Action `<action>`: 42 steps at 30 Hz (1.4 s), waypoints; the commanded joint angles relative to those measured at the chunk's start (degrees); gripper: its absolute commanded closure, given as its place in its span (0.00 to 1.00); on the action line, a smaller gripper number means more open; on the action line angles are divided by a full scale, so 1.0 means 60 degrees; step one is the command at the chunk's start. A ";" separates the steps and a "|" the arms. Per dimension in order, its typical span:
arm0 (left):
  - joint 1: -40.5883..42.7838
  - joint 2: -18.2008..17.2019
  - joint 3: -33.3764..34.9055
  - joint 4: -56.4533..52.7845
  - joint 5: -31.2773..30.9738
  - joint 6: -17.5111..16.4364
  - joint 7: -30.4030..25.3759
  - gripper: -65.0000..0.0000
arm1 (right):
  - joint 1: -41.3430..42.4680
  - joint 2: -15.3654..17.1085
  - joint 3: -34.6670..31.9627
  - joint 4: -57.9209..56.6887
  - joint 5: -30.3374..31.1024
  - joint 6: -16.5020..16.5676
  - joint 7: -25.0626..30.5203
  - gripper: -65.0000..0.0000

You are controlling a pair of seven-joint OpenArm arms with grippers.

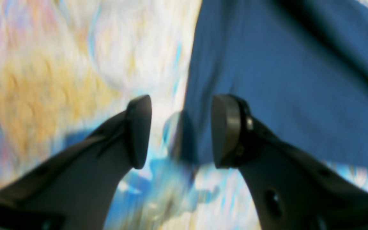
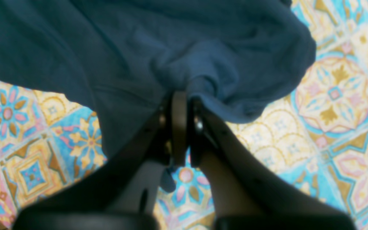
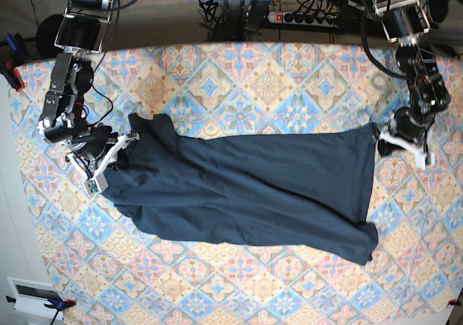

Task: Layout the t-shirt on the table in an organized manner, then fold the t-shirt properly
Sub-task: 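Regrasp the shirt edge with the left gripper and pull it taut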

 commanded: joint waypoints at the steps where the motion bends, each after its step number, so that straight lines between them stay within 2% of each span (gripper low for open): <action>1: 0.0175 -0.0242 -0.0399 0.0217 -0.0205 0.0024 -0.0122 0.54 | 0.0178 0.0133 0.0056 0.0245 0.0131 0.0012 0.0196 1.00; 6: 0.0761 -0.0051 -0.0618 -0.0164 -0.0556 0.0024 -0.0078 0.54 | 0.0164 0.0133 0.0056 0.0303 0.0131 0.0012 0.0196 1.00; 20: -0.0938 0.0652 -0.0589 -0.2537 -0.0600 -0.0020 -0.0019 0.54 | -0.0100 0.0001 0.0056 0.0640 0.0131 0.0012 0.0196 1.00; 28: -0.0938 0.0623 0.1682 -0.2537 -0.0586 -0.0020 -0.0019 0.56 | -0.0100 0.0001 0.0071 0.0640 0.0102 0.0012 0.0196 1.00; 30: -0.0909 0.0594 0.2092 -0.2537 -0.0571 -0.0020 -0.0019 0.59 | -0.0100 0.0001 0.0071 0.0640 0.0102 0.0012 0.0211 1.00; 32: -0.0821 0.0579 0.2239 -0.2537 -0.0556 -0.0020 -0.0019 0.67 | -0.0086 0.0001 0.0085 0.0567 0.0087 0.0012 0.0211 1.00; 34: -0.0748 0.0550 0.2239 -0.2537 -0.0571 -0.0020 -0.0019 0.81 | -0.0086 0.0001 0.0115 0.0538 0.0087 0.0012 0.0240 1.00; 36: -0.0733 0.0227 0.2239 -0.2537 -0.0659 -0.0020 -0.0019 0.97 | -0.0086 0.0001 0.0129 0.0523 0.0072 0.0012 0.0255 1.00; 37: -0.0762 0.0139 0.2239 -0.2537 -0.0659 -0.0020 -0.0019 1.00 | -0.0086 0.0001 0.0129 0.0509 0.0072 -0.0003 0.0255 1.00; 39: -0.0777 -0.0051 0.2195 -0.2523 -0.0806 -0.0020 -0.0034 0.98 | -0.0086 0.0001 0.0144 0.0274 0.0058 -0.0003 0.0269 1.00; 42: -0.0792 -0.0447 0.1829 -0.2523 -0.1538 -0.0020 -0.0034 0.99 | -0.0086 0.0001 0.0144 -0.0165 -0.0133 -0.0018 0.0269 0.96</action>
